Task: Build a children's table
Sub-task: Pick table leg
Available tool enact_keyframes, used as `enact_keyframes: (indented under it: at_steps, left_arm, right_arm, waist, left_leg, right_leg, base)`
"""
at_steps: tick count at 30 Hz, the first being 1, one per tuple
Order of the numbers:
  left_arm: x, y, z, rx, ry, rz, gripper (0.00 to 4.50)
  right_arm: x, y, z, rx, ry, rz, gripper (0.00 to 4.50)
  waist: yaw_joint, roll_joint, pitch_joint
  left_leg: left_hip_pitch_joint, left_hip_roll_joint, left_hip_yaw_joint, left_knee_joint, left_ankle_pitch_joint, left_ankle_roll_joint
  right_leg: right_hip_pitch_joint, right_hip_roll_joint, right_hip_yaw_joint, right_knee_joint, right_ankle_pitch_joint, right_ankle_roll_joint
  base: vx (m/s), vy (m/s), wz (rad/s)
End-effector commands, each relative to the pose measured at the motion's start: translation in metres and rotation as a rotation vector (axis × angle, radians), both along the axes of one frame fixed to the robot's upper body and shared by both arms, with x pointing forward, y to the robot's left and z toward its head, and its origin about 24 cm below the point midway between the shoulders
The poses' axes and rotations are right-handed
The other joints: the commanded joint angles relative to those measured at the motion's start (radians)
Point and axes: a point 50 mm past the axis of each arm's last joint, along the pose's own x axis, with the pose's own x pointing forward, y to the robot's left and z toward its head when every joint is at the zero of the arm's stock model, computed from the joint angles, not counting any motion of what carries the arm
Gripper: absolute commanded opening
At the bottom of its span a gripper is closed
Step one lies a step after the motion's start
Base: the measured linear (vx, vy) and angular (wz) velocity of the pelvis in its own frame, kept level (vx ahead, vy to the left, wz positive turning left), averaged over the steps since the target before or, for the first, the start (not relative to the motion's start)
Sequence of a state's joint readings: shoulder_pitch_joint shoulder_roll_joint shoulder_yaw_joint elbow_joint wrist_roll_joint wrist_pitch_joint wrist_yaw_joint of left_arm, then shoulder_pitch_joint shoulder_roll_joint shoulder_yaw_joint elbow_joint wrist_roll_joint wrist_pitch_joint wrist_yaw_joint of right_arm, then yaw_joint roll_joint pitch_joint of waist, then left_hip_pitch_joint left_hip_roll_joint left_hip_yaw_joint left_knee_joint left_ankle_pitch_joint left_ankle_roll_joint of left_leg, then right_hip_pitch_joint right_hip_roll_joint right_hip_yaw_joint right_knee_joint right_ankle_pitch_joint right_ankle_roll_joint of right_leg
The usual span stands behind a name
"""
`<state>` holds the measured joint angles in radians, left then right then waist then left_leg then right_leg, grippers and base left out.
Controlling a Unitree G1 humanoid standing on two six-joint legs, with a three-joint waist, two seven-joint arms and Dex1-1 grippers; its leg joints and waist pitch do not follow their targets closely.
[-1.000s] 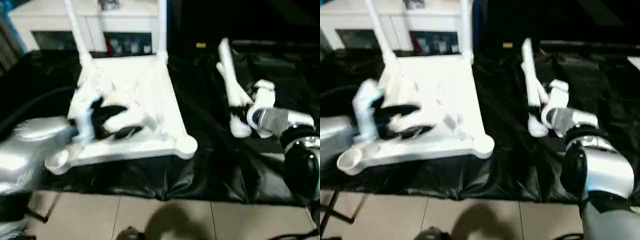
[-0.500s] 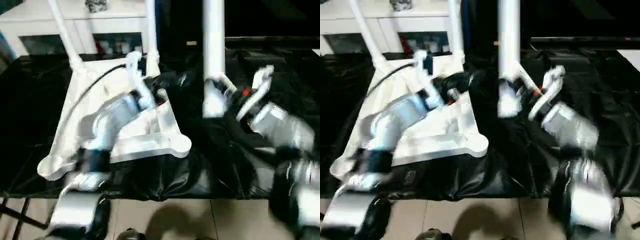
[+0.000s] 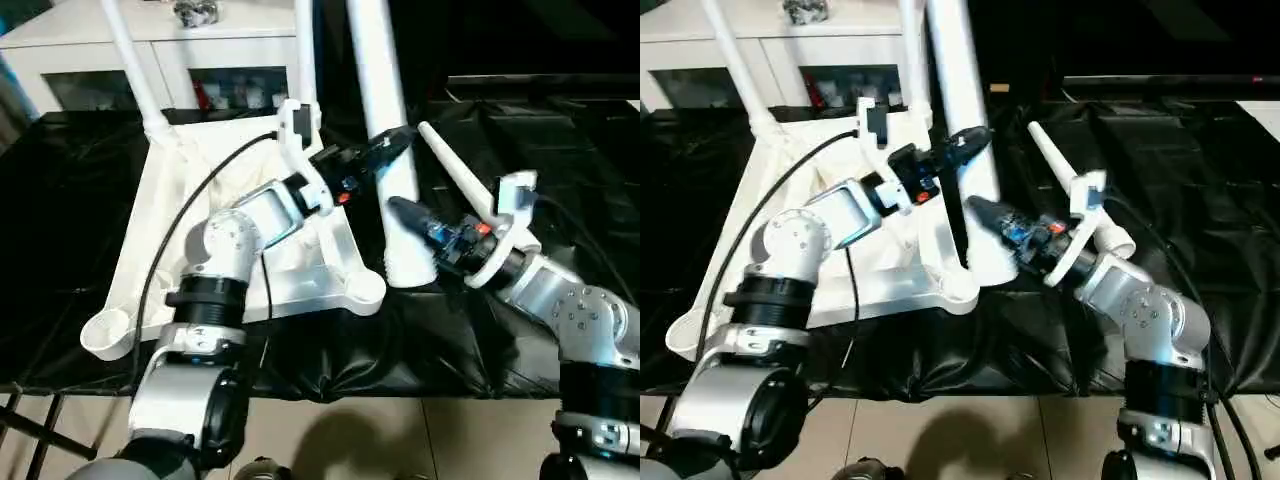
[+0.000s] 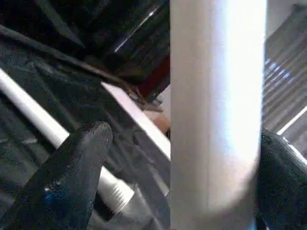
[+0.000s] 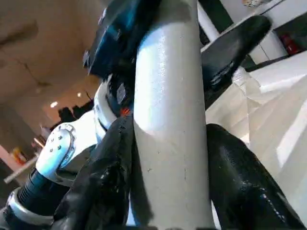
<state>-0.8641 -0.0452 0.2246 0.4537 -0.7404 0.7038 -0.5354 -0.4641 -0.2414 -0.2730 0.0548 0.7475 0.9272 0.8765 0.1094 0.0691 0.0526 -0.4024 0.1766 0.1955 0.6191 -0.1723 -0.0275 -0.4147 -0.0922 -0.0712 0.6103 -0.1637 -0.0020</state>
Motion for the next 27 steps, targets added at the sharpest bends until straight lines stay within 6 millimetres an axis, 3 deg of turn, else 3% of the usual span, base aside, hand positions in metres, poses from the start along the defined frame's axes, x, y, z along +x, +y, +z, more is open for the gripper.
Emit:
enact_keyframes:
  at_steps: [1, 4, 5, 7, 8, 17, 19, 27]
  left_arm:
    - [0.001, 0.003, 0.012, -0.028, -0.018, 0.02, 4.08]
    - [0.001, 0.002, 0.011, 0.011, -0.011, 0.045, 3.69]
    - [0.002, 0.001, 0.009, 0.03, -0.005, 0.064, 3.69]
    - [0.003, 0.0, 0.008, 0.063, -0.001, 0.095, 3.59]
    - [0.003, 0.0, 0.007, 0.073, 0.002, 0.109, 3.33]
    - [0.003, -0.003, 0.009, 0.098, -0.031, 0.157, 2.68]
    - [0.004, -0.002, 0.01, 0.095, -0.032, 0.166, 2.35]
    - [0.004, -0.001, 0.016, 0.074, -0.065, 0.146, 1.95]
  right_arm:
    - [0.001, 0.003, 0.005, -0.037, -0.034, -0.022, 1.86]
    - [0.001, 0.006, 0.007, -0.085, -0.049, -0.061, 1.86]
    - [0.0, 0.008, 0.008, -0.106, -0.055, -0.069, 1.86]
    - [-0.002, 0.013, 0.01, -0.145, -0.065, -0.071, 1.86]
    - [-0.003, 0.015, 0.011, -0.153, -0.068, -0.073, 1.86]
    - [-0.002, 0.018, 0.008, -0.194, -0.062, -0.107, 1.86]
    - [-0.001, 0.017, 0.008, -0.198, -0.06, -0.109, 1.86]
    - [0.001, 0.017, 0.005, -0.232, -0.058, -0.117, 1.86]
  waist:
    - [0.0, -0.021, -0.077]
    - [-0.002, -0.019, -0.074]
    - [-0.002, -0.024, -0.075]
    - [-0.004, -0.025, -0.075]
    - [-0.003, -0.024, -0.076]
    - [-0.006, -0.023, -0.074]
    - [-0.007, -0.023, -0.074]
    - [-0.014, -0.022, -0.076]
  left_leg:
    - [0.025, 0.039, -0.027, -0.072, -0.199, 0.021]
    - [0.025, 0.04, -0.029, -0.076, -0.202, 0.015]
    - [0.024, 0.041, -0.029, -0.077, -0.193, 0.013]
    - [0.025, 0.04, -0.028, -0.077, -0.189, 0.016]
    - [0.023, 0.041, -0.029, -0.077, -0.178, 0.015]
    - [0.021, 0.038, -0.027, -0.078, -0.177, 0.021]
    - [0.022, 0.038, -0.027, -0.078, -0.178, 0.021]
    - [0.02, 0.037, -0.026, -0.076, -0.167, 0.029]
  right_leg:
    - [0.054, -0.057, 0.031, -0.089, -0.337, -0.159]
    - [0.05, -0.054, 0.032, -0.095, -0.371, -0.132]
    - [0.051, -0.054, 0.033, -0.092, -0.364, -0.125]
    - [0.05, -0.052, 0.033, -0.095, -0.361, -0.114]
    - [0.051, -0.053, 0.034, -0.093, -0.346, -0.114]
    - [0.051, -0.052, 0.034, -0.095, -0.339, -0.115]
    - [0.052, -0.052, 0.034, -0.096, -0.335, -0.115]
    - [0.054, -0.052, 0.034, -0.093, -0.295, -0.139]
  base:
    - [0.0, 0.0, 0.0]
    - [0.0, 0.0, 0.0]
    - [0.0, 0.0, 0.0]
    - [0.0, 0.0, 0.0]
    - [0.0, 0.0, 0.0]
    - [0.0, 0.0, 0.0]
    - [0.0, 0.0, 0.0]
    - [0.0, 0.0, 0.0]
